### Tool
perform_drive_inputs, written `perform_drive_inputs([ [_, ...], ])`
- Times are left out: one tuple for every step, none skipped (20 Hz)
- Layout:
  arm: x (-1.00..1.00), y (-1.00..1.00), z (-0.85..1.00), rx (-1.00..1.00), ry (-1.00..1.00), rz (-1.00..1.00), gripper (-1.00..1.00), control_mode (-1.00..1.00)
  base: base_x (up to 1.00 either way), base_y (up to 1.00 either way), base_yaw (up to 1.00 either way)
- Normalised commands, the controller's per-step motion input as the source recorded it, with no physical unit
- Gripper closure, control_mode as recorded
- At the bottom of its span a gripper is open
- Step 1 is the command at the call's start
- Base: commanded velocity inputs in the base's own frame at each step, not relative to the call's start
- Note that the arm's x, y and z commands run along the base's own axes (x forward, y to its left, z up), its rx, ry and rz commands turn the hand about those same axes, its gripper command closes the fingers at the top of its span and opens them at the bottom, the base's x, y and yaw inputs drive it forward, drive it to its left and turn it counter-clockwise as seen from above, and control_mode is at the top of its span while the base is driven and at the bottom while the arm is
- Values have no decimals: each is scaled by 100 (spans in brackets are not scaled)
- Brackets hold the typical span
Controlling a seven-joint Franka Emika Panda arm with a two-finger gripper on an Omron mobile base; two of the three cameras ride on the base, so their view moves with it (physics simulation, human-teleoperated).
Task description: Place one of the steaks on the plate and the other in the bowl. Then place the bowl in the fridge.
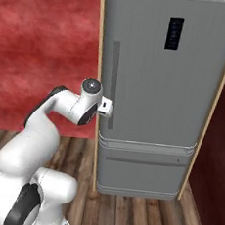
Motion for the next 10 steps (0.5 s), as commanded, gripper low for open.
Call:
perform_drive_inputs([
  [42, -9, 0, 0, 0, 0, -100, -100, 0, 0, 0],
  [41, -5, 0, -1, 0, 0, -100, -100, 0, 0, 0],
  [42, -10, 0, -2, 0, 0, -100, -100, 0, 0, 0],
  [44, -14, 0, -2, 0, 0, -100, -100, 0, 0, 0],
  [49, -22, 0, -3, -7, 0, -100, -100, 0, 0, 0],
  [57, -21, 0, -1, -12, 0, -100, -100, 0, 0, 0],
  [59, -9, 0, 0, -7, 0, -100, -100, 0, 0, 0],
  [58, -1, 0, 0, 0, 0, -100, -100, 0, 0, 0],
  [61, -5, 0, 0, 0, 0, -100, -100, 0, 0, 0],
  [61, -11, 0, 0, 0, 0, -100, -100, 0, 0, 0],
])
